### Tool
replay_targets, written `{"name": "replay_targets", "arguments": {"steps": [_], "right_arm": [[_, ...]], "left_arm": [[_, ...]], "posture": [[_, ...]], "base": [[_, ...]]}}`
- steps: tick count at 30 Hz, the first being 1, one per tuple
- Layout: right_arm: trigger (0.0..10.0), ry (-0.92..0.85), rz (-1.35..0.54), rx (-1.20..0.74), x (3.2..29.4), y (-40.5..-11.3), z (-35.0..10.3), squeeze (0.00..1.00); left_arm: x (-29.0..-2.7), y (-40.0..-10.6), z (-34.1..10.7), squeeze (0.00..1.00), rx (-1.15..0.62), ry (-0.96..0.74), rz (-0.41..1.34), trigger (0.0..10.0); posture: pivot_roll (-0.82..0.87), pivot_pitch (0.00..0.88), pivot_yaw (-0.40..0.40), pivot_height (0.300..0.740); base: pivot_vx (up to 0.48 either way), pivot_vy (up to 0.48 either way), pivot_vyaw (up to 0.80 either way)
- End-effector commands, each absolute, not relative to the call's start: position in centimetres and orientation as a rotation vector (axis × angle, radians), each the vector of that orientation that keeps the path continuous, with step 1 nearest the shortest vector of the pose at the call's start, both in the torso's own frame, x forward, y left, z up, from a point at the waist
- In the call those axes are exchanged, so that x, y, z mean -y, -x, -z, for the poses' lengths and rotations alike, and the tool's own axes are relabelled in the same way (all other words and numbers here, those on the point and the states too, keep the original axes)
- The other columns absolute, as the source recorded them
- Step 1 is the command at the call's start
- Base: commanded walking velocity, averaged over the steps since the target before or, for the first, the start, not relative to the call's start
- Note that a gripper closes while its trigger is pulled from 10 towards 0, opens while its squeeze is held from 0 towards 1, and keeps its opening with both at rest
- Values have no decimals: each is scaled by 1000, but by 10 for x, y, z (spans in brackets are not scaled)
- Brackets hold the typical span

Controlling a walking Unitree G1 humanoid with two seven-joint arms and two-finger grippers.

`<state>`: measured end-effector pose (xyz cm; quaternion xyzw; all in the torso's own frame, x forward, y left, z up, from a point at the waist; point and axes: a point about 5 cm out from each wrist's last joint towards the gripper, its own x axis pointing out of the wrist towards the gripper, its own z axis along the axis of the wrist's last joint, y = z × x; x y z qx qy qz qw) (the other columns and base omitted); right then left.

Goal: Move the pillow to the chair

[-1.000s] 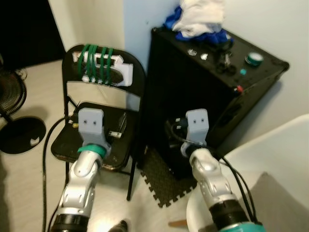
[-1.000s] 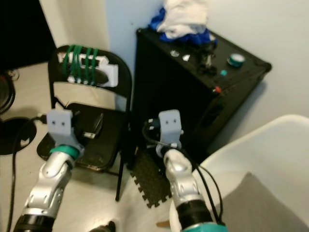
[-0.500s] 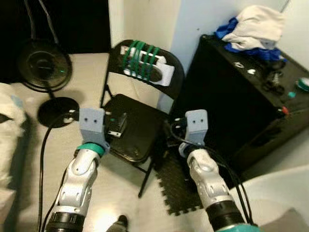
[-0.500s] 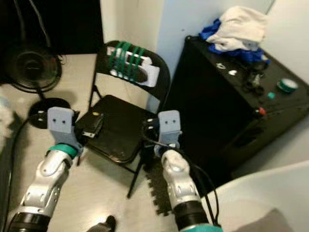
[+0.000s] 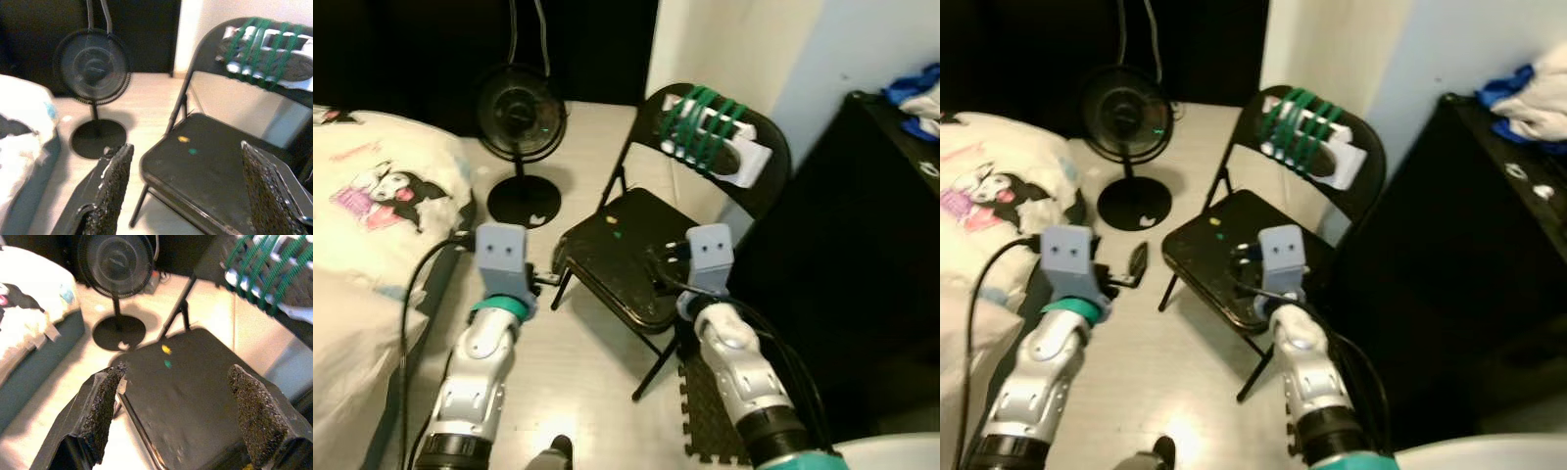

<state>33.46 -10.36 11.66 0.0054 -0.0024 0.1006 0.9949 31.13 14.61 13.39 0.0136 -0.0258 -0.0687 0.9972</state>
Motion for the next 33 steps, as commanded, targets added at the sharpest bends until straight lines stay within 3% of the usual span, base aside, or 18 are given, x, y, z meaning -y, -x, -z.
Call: {"name": "replay_targets", "arguments": {"steps": [1,14,33], "right_arm": [[10000,-19,-192,-31,106,-331,-107,0],[10000,-22,-189,-33,106,-331,-106,0],[10000,-35,-192,-48,105,-333,-104,0]], "left_arm": [[-146,-310,-126,0,15,-23,133,10000],[-152,-312,-124,0,-55,19,94,10000],[-148,-315,-135,0,3,0,120,10000]], "posture": [[76,34,-31,740],[77,37,-33,740],[88,27,-41,740]], "base": [[0,0,800],[0,0,800],[0,0,800]]}}
